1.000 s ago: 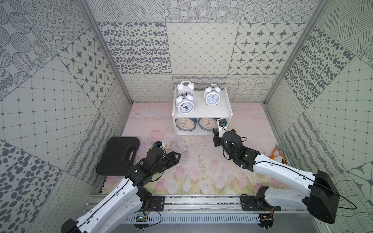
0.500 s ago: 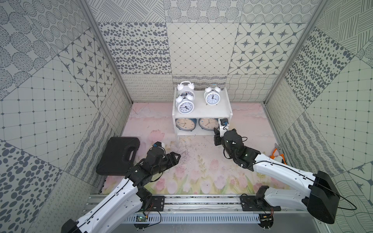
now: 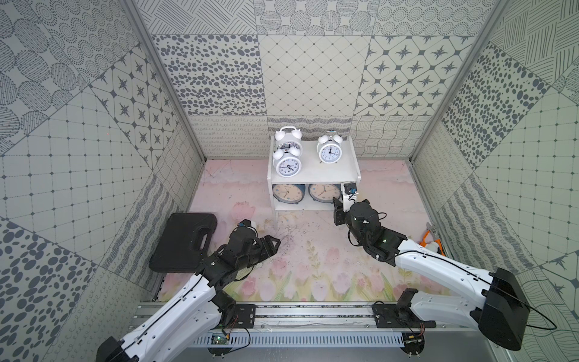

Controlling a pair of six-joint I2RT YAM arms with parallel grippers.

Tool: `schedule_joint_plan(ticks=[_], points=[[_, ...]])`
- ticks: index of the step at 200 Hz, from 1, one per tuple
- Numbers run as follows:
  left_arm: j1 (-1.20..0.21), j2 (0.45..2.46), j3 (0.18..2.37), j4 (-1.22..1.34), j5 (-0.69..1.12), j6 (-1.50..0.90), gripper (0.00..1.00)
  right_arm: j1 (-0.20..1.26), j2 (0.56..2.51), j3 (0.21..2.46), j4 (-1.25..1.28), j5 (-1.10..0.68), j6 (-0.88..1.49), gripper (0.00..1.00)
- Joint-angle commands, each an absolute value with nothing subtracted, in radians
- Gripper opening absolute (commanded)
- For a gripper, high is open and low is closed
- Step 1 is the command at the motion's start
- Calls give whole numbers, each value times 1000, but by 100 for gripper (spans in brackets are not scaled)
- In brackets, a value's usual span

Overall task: Place the alarm clocks on the shelf by style
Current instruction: Place the alarm on the shelf, then reset both arms

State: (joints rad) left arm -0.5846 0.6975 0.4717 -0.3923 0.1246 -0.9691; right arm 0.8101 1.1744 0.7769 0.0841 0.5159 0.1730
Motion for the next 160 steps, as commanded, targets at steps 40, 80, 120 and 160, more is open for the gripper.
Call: schedule_joint_plan(ticks=[40,80,120,160], points=[[-560,701,533,-430,127,-929,77,874,924,776,-170,454,194,49],[-555,715,672,-557,64,-845,85,994,824,964,-553,476,205,62],[-534,849,1048,-761,-142,-633,90,987,900,1290,-778,512,203,69],[-425,1029,1424,-912,-451,-555,93,760,1051,1527,-888,432,195,74]])
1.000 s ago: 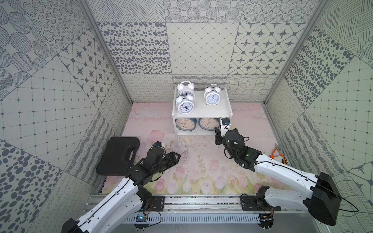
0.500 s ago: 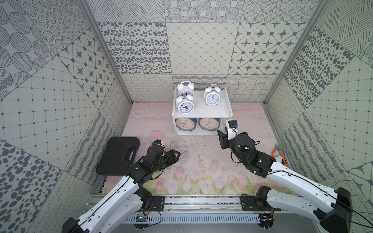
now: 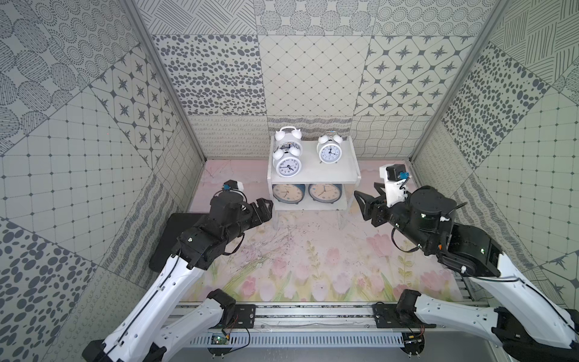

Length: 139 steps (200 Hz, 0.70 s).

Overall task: Place the alarm clocks on the shelf by style
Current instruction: Reset both arms

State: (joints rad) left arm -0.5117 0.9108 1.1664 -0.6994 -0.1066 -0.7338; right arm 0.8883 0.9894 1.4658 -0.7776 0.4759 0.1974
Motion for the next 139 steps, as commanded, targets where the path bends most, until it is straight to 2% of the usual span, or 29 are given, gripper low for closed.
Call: schedule_joint_plan(ticks=[1,33,50,67,85,90,111,124,139], points=[[-419,1032,1428,-912,-452,-554,93,752,1053,1528,-888,425,195,74],[-226,1108,1475,-844,-414,-567,95,481,1057,1461,-822,294,264,77],[-145,1118,1398,-742,-402,-535,96,322,1028,1359,-770,197,355,81],[-107,1140,1283,-627,-469,-482,100,193,978,1211,-679,133,426,83],[-61,1190,1159,-525,-495,-436,100,165,868,1025,-551,199,453,89],[-47,1209,1128,-501,-507,-435,100,164,835,976,-516,212,445,100],[-7,1277,994,-384,-569,-455,100,164,699,749,-329,323,439,99],[3,1314,905,-295,-550,-448,100,164,611,596,-269,437,504,99],[6,1354,821,-201,-510,-430,100,165,492,432,-154,484,443,99]])
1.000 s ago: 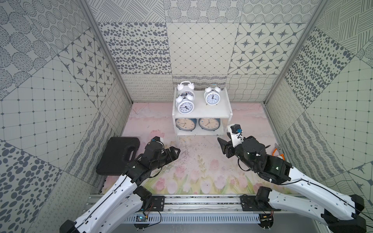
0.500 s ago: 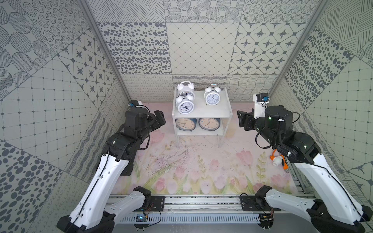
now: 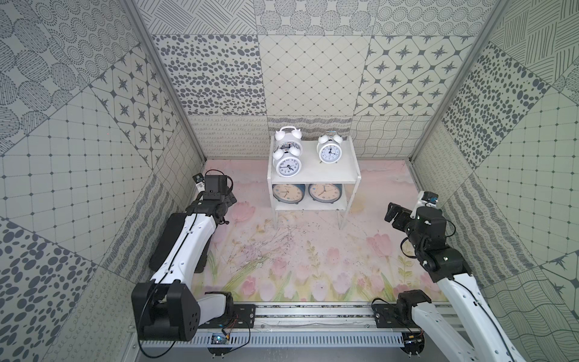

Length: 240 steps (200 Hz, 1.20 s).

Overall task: Place the alarm clocks on the shelf by style
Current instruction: Reset both arms

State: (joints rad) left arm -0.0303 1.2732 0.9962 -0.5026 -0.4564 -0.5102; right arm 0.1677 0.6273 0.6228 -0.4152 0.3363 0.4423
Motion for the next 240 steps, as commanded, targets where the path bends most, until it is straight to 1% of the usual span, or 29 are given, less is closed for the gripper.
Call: schedule_joint_plan(ticks=[1,12,22,34,47,68,72,78,97,111,140,155,167,173,181,189,196,202,213,223,234,240], points=[[6,1355,814,-195,-507,-430,100,165,486,422,-146,483,434,99],[7,1372,742,-101,-468,-410,100,165,435,342,-87,461,340,99],[5,1380,680,-14,-438,-390,100,164,440,313,-97,477,314,99],[5,1382,639,52,-416,-376,100,164,496,306,-124,521,303,100],[5,1366,590,135,-404,-352,100,163,588,288,-91,580,287,99],[4,1302,459,322,-414,-349,100,162,712,212,110,637,272,99],[1,1289,438,361,-412,-344,100,160,730,215,110,637,276,100],[0,1275,412,412,-401,-339,100,157,752,231,116,614,262,99],[-5,1285,357,569,-370,-280,100,140,861,196,367,556,192,100],[-5,1308,348,644,-349,-239,100,108,965,199,495,502,177,99],[-7,1411,294,913,-336,-205,100,34,1172,188,812,295,167,99],[-28,1480,301,981,-314,-156,100,22,1265,203,917,242,140,99],[-31,1483,338,901,-240,-146,100,19,1345,217,985,200,113,99],[-31,1502,347,906,-217,-132,100,15,1393,221,1029,182,115,99],[-36,1552,340,958,-213,-127,99,13,1462,229,1081,158,115,99],[-41,1608,318,1093,-213,-84,99,13,1538,244,1125,139,105,99],[-39,1566,333,984,-207,-117,99,11,1595,257,1196,119,100,99],[-38,1549,353,916,-209,-134,99,11,1585,274,1133,83,91,99],[-41,1598,351,1018,-206,-85,99,11,1526,356,884,77,86,99],[-41,1559,376,892,-199,-121,99,21,1562,376,923,92,74,99],[-46,1594,365,984,-214,-84,99,21,1552,383,882,86,74,99],[-48,1581,371,940,-216,-94,99,22,1543,390,856,87,72,99]])
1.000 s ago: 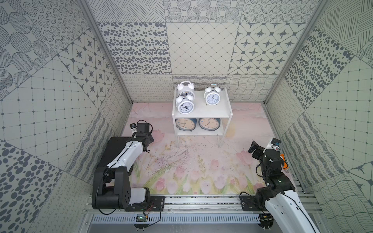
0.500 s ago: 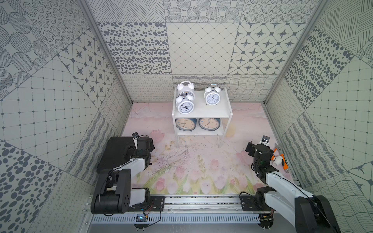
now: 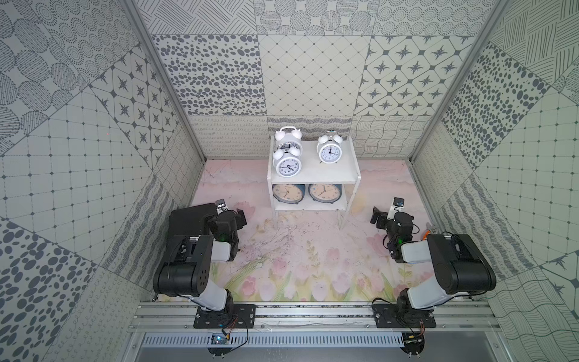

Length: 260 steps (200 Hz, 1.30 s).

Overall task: Place the alarm clocks on the shelf by style
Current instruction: Reset both arms

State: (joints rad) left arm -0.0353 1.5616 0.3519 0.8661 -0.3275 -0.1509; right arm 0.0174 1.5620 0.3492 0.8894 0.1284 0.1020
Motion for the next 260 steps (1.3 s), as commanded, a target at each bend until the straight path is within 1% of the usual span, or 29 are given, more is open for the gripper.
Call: schedule_joint_plan(ticks=[1,6,18,24,30,42,52,64,100,260], points=[[-48,1578,374,928,-215,-99,99,22,1543,391,857,87,71,99],[-50,1565,384,886,-217,-110,99,21,1548,387,877,88,71,99],[-67,1595,375,966,-247,-69,99,23,1548,387,871,88,69,99],[-77,1584,383,926,-260,-73,99,23,1547,388,869,89,70,99],[-76,1575,387,903,-251,-85,99,24,1549,388,876,89,69,99],[-75,1593,378,955,-255,-64,99,23,1548,387,872,89,69,99],[-74,1580,386,912,-248,-78,99,25,1549,388,870,94,68,99],[-75,1590,381,945,-251,-65,99,34,1547,390,869,111,61,99],[-72,1583,385,925,-248,-74,99,54,1550,395,863,148,49,99],[-70,1585,386,927,-242,-71,100,57,1552,401,851,135,42,99]])
